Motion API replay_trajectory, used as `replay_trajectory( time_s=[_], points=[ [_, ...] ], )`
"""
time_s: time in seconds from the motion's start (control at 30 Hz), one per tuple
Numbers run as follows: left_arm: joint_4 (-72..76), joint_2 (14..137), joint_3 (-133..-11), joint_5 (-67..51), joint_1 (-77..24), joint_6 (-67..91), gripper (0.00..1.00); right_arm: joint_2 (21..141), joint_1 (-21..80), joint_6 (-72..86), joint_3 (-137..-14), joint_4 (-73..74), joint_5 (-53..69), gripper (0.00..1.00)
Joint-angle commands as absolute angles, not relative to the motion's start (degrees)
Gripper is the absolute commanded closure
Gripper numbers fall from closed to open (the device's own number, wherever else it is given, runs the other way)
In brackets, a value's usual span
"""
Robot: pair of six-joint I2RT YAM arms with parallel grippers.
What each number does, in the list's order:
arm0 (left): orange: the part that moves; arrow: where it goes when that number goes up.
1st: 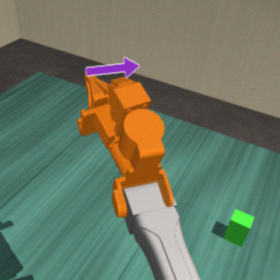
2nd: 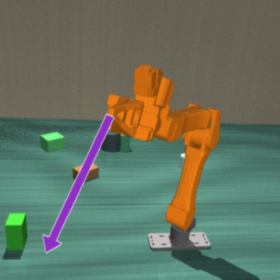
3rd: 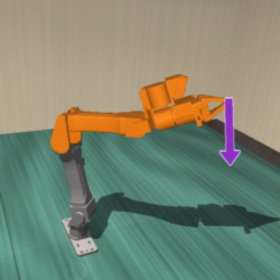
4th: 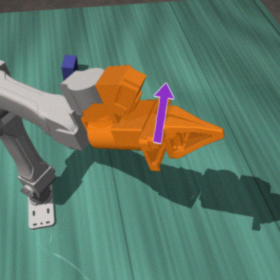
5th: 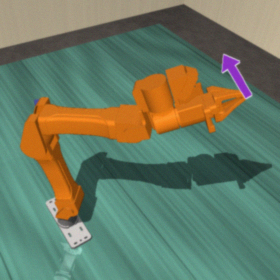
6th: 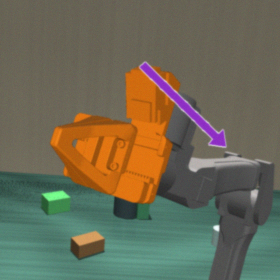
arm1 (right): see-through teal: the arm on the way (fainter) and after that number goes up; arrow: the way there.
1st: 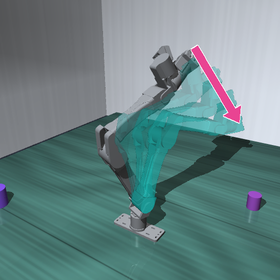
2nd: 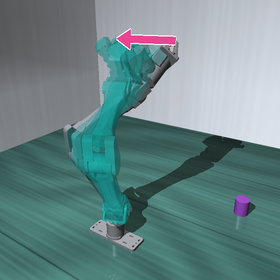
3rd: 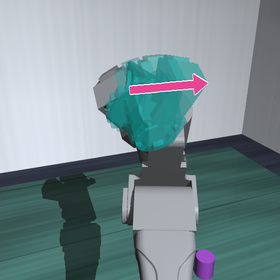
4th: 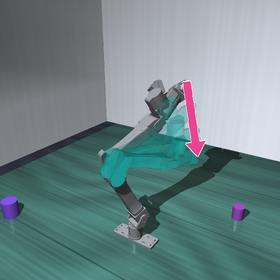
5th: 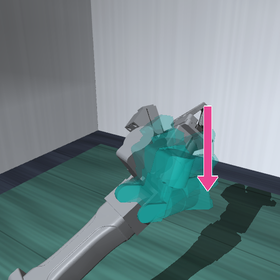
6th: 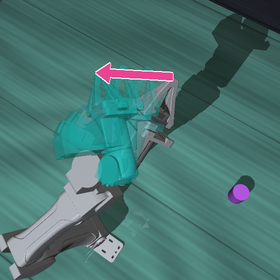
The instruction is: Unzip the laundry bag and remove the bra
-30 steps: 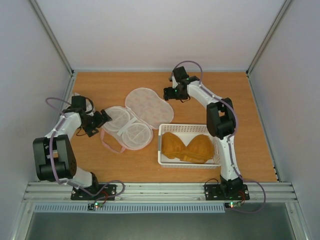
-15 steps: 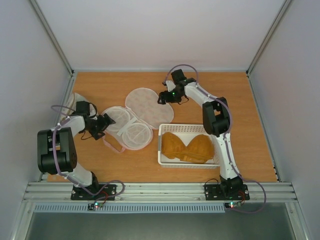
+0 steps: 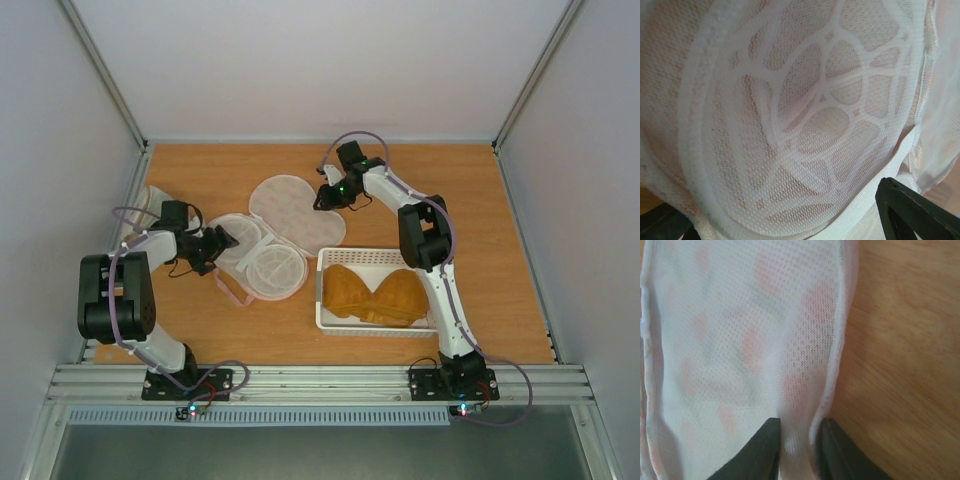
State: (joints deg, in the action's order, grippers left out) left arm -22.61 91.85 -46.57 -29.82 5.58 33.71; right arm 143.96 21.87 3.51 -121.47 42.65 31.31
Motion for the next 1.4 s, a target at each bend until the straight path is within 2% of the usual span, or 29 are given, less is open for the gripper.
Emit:
replay_trajectory(
  time_s=[0.0,0.1,0.23,0.33,0.6,0.67,0.73,0.8,0.87,1.1,1.37],
  points=[
    [-21.51,92.9,-46.34,-29.75,5.33,33.37,0.18,144.96,22.68,2.75,-122.83,43.95,31.55,0.83],
    [-21.51,92.85,-46.32,-29.67,5.36,33.27,0.19,144.61,22.65,2.61,-124.67,44.39,30.68,0.99],
    [-21.42,92.58,-46.37,-29.79,5.36,33.09,0.21,142.82,22.99,3.87,-127.15,44.98,26.76,0.99],
    [-20.69,92.91,-46.49,-29.62,5.31,32.67,0.23,139.77,25.36,3.06,-128.67,46.19,17.35,0.99],
    [-18.75,96.36,-50.38,-31.03,5.04,32.65,0.28,135.91,37.42,-2.12,-131.5,48.11,-20.64,0.99],
    [-18.03,97.15,-51.18,-31.68,4.73,33.11,0.34,135.95,40.2,-3.42,-132.31,47.97,-26.39,0.99],
    [-17.52,97.9,-51.83,-32.36,4.29,33.43,0.45,135.6,42.34,-4.3,-133.1,47.49,-29.92,0.99],
    [-17.14,98.4,-52.11,-32.97,3.63,33.69,0.53,134.98,44.03,-4.54,-134.04,47.04,-31.34,0.99],
    [-16.49,98.73,-52.08,-33.42,3.23,33.89,0.57,133.89,45.6,-4.84,-134.38,46.56,-30.25,0.99],
    [-14.43,99.05,-51.42,-33.25,3.01,34.02,0.59,130.53,52.13,-6.51,-126.8,44.09,-22.56,0.99],
    [-13.5,98.44,-50.76,-33.3,3.51,33.46,0.62,129.63,54.75,-6.52,-115.07,39.46,-20.65,0.99]
  ],
)
